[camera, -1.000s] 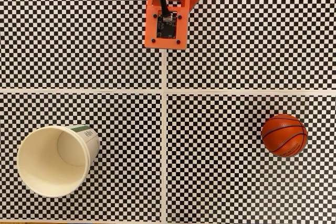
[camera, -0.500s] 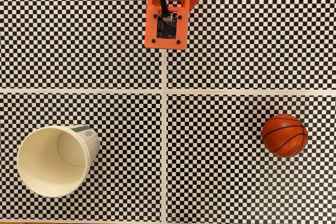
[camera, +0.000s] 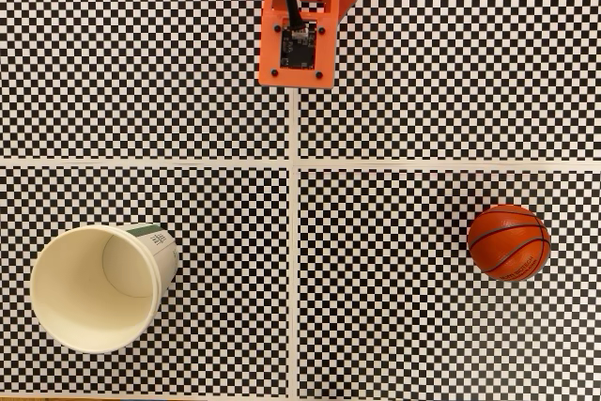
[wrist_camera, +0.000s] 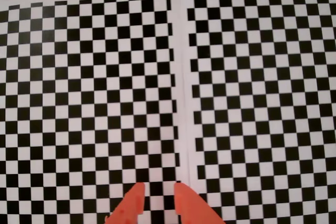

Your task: Grasp basketball and place into cup.

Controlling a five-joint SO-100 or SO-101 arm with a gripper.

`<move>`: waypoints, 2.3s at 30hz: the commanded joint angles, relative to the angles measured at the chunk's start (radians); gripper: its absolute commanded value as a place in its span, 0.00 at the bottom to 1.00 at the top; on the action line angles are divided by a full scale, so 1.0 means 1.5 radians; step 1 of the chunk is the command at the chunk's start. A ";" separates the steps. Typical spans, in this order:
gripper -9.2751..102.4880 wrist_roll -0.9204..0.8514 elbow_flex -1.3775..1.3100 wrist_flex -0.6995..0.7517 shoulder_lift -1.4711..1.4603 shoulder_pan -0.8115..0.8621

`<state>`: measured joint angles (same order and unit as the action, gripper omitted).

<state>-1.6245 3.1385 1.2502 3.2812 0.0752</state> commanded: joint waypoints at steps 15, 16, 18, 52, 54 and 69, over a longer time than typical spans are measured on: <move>0.09 0.000 0.024 0.003 0.005 -0.003; 0.09 0.000 0.024 0.003 0.005 -0.003; 0.09 0.000 0.024 0.003 0.005 -0.003; 0.13 0.005 -0.083 -0.059 0.005 0.040; 0.13 0.011 -0.115 -0.069 0.005 0.032; 0.20 0.137 -0.422 -0.040 -0.165 -0.065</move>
<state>-1.4496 2.6246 1.1888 3.0894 -0.0031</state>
